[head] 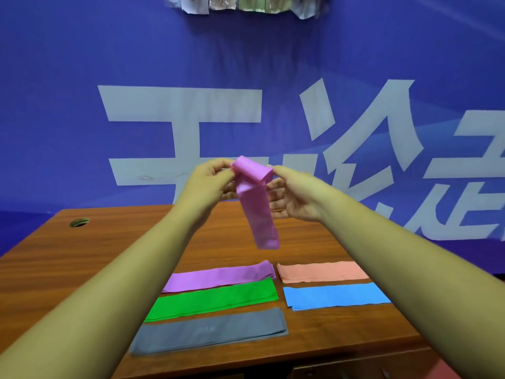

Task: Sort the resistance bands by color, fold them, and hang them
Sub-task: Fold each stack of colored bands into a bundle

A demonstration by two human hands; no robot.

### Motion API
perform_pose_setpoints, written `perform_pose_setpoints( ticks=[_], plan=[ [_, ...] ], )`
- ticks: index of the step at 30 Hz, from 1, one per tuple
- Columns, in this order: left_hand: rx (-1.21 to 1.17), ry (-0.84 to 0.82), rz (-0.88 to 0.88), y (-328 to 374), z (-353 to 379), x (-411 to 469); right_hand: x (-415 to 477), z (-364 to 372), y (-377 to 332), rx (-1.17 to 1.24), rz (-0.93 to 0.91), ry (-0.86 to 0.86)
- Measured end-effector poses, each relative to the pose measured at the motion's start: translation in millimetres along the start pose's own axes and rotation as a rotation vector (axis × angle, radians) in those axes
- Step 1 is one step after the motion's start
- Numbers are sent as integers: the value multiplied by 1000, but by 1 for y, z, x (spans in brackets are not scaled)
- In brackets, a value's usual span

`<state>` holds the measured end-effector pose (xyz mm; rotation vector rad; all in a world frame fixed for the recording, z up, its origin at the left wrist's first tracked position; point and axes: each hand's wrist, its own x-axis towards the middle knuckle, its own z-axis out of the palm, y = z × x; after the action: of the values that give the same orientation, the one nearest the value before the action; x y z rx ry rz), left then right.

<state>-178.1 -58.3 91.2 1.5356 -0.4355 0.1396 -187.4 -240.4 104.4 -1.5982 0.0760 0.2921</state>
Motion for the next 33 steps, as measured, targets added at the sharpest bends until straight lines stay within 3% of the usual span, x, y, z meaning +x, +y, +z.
perform_pose_setpoints(
  ticks=[6,14,18,21,23,26,33],
  plan=[
    [-39,100,-112,12,-6,14,-6,15,11,160,-253,113],
    [-25,81,-174,3,-16,9,-1,17,10,30,-427,-17],
    [22,7,-150,1,-17,5,3,21,11,-352,-564,108],
    [-15,-77,-112,-1,-18,3,3,23,7,-291,-590,177],
    [88,-127,-59,-4,-21,1,5,23,4,-238,-589,206],
    [218,-73,40,-10,-22,1,7,24,1,-207,-587,213],
    [265,8,132,-10,-21,4,3,22,0,-478,-676,190]
  ],
)
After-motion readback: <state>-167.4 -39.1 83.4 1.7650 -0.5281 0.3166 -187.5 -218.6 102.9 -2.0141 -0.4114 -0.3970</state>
